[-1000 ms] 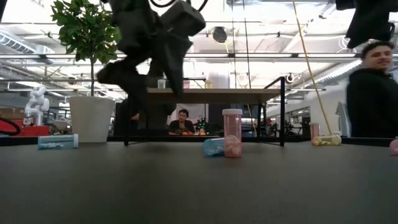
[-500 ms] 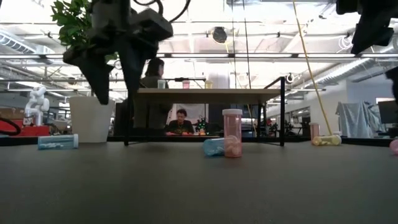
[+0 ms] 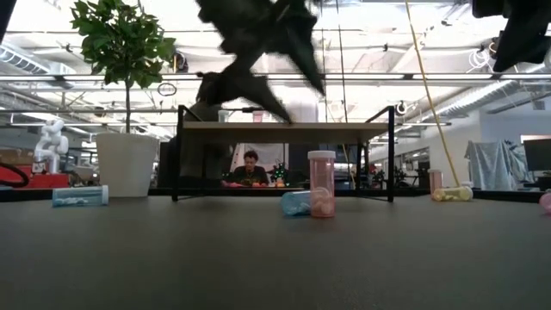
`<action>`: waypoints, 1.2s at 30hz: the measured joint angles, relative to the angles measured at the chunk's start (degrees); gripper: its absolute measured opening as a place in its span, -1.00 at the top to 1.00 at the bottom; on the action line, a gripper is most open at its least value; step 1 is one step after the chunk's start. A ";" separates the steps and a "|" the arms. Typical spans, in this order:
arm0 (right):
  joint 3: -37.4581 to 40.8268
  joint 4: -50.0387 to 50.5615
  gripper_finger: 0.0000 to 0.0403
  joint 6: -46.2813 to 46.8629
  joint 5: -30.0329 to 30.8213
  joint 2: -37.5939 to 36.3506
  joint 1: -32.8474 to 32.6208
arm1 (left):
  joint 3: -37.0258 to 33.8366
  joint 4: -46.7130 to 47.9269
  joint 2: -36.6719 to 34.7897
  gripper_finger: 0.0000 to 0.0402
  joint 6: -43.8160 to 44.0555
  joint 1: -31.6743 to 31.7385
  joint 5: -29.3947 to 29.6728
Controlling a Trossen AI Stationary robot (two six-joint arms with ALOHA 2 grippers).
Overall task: Pick and place medicine bottles onto shelf by color
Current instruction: Put the right pink pill bottle on the shelf aligned with the other pink bottle
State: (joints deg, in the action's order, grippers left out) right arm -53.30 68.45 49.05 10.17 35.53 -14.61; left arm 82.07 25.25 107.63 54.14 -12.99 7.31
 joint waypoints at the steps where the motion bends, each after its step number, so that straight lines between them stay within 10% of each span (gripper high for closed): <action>1: 0.00 0.00 0.32 -0.13 0.00 -0.20 -0.02 | 1.67 -0.28 0.53 -0.09 -2.26 -0.47 1.23; 10: 0.00 -0.02 0.32 -2.04 0.20 -1.21 -0.02 | 16.27 -1.22 7.30 -0.04 -21.82 -4.28 8.86; 23: 0.00 -0.05 0.32 -3.45 1.98 -1.20 0.00 | 26.86 -29.65 20.52 -0.04 -44.48 -2.25 1.65; 36: 2.94 2.34 0.32 0.81 1.81 -1.29 0.00 | 26.92 -32.49 21.65 -0.04 -45.22 0.73 6.62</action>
State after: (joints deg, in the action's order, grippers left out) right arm -50.35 70.79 49.86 11.98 34.24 -14.61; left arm 108.99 -7.23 129.28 8.92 -12.26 13.93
